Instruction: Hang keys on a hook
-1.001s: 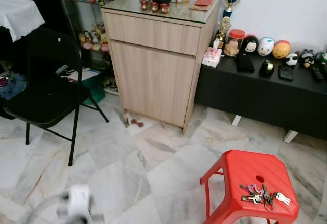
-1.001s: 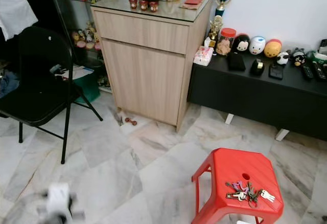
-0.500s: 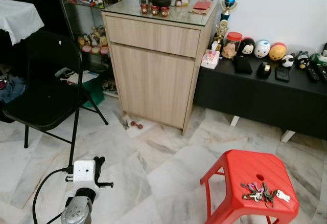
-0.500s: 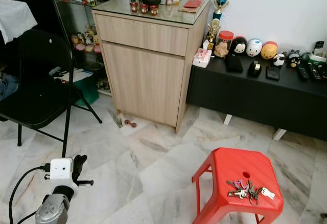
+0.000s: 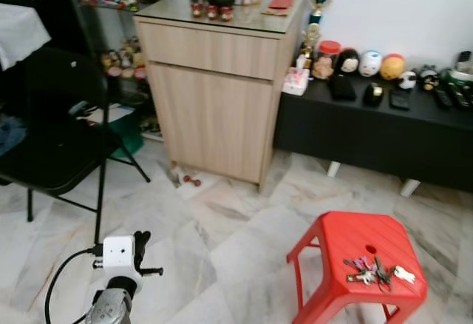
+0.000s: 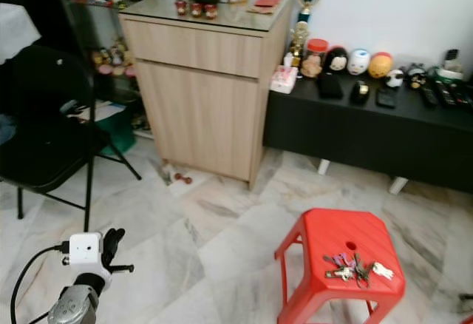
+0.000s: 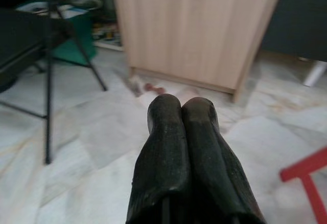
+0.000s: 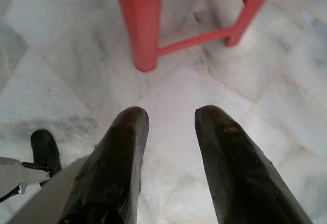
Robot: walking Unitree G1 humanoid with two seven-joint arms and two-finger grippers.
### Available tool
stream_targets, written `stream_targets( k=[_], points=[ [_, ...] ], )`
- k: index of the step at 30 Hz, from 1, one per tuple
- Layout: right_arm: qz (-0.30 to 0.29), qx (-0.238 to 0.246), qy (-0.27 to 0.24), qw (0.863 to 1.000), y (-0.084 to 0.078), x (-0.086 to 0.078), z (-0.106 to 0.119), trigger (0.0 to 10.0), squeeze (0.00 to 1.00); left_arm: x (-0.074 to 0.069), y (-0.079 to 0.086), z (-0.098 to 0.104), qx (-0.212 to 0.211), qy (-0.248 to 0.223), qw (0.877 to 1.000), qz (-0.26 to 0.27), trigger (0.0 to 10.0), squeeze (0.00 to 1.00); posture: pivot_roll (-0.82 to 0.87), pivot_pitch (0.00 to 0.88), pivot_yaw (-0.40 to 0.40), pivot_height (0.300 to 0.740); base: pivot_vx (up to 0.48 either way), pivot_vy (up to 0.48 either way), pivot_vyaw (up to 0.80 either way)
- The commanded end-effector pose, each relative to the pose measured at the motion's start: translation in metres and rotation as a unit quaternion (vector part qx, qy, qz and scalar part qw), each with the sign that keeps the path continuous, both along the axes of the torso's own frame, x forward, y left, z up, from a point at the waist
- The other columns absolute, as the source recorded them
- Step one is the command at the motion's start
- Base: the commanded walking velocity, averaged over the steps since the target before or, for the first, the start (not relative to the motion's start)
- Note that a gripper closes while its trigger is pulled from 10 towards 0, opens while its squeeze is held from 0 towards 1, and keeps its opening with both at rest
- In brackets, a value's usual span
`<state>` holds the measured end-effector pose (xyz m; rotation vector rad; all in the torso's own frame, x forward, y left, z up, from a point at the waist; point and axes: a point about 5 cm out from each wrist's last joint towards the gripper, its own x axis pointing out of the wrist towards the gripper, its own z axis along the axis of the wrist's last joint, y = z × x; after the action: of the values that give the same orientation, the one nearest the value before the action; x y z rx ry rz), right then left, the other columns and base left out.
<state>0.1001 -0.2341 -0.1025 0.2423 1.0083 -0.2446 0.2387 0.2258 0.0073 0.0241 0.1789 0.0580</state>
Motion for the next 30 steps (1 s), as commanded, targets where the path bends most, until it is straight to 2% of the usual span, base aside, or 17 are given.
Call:
stream_targets(
  k=[1, 12, 16, 30],
  points=[
    [0.008, -0.007, 0.005, 1.0, -0.001, -0.002, 0.0, 10.0, 0.0, 0.002, 0.0, 0.002, -0.006, -0.004, 1.0, -0.001, 10.0, 0.0, 0.19, 0.0, -0.071, 0.74, 0.0, 0.0, 0.0],
    [0.002, 0.001, 0.006, 1.0, 0.002, -0.004, -0.001, 10.0, 0.0, 0.004, 0.005, 0.004, -0.002, 0.004, 1.0, -0.009, 10.0, 0.0, 0.18, 0.0, -0.058, 0.74, 0.181, 0.0, 0.0],
    [0.012, -0.001, 0.012, 1.0, 0.003, -0.004, -0.002, 10.0, 0.0, 0.008, 0.008, 0.009, 0.007, -0.002, 1.0, -0.008, 10.0, 0.0, 0.18, 0.0, -0.053, 0.74, 0.255, 0.0, -0.74],
    [-0.001, 0.001, -0.002, 1.0, 0.005, -0.002, -0.001, 10.0, 0.0, 0.011, 0.006, 0.011, 0.009, -0.005, 1.0, -0.022, 10.0, 0.0, 0.18, 0.0, -0.044, 0.74, 0.243, 0.0, 0.0]
  ],
)
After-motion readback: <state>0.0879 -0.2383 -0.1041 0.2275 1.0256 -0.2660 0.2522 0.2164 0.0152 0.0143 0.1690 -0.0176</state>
